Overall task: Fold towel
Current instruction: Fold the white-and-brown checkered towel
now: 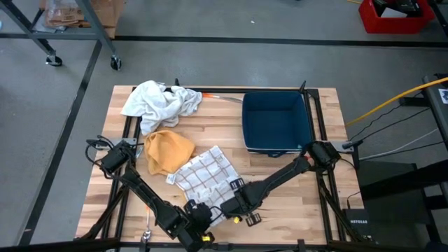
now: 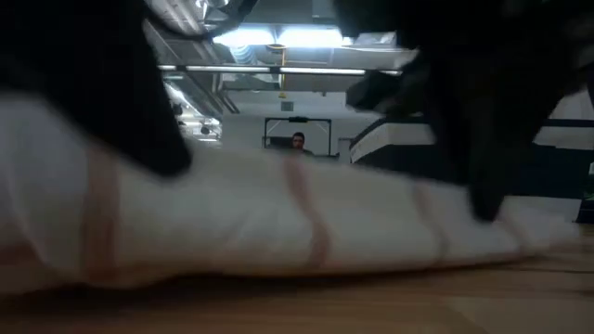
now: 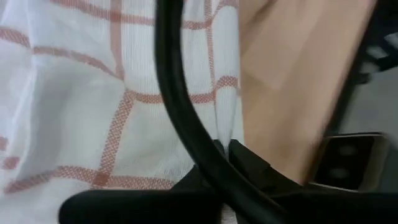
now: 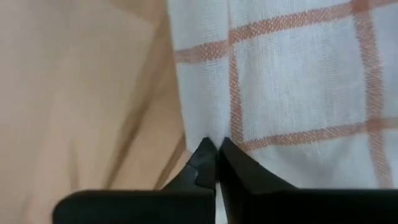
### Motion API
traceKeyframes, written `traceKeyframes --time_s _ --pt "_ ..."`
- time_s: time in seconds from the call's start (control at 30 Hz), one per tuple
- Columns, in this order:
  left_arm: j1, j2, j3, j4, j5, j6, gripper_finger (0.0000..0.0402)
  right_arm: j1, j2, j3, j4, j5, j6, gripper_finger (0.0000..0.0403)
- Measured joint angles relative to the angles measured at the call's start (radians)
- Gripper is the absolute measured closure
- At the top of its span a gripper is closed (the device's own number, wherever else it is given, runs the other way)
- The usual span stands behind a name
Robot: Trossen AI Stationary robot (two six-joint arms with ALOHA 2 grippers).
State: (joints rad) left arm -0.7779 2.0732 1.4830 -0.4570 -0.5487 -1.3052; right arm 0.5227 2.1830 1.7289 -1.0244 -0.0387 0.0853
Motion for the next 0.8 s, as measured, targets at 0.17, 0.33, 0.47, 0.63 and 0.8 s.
traceKeyframes --time_s 0.17,0.33,0.47,0.63,0.8 --pt "-0.015 -0.031 0.002 0.090 0.007 0.025 0.0400 0.052 -0.001 0.131 -0.113 0.039 0.000 0.0384" --pt "-0.031 -0.080 0.004 0.162 0.004 0.078 0.0400 0.078 -0.002 0.276 -0.217 0.163 -0.006 0.0395" --pt "-0.040 -0.125 0.006 0.136 -0.016 0.130 0.0400 0.064 -0.002 0.352 -0.228 0.266 -0.044 0.0397" --pt "-0.048 -0.187 0.006 -0.026 -0.069 0.126 0.0401 0.000 -0.002 0.361 -0.173 0.354 -0.130 0.0389" --pt "-0.056 -0.239 0.006 -0.300 -0.113 0.007 0.0401 -0.092 0.000 0.356 -0.119 0.361 -0.158 0.0388"
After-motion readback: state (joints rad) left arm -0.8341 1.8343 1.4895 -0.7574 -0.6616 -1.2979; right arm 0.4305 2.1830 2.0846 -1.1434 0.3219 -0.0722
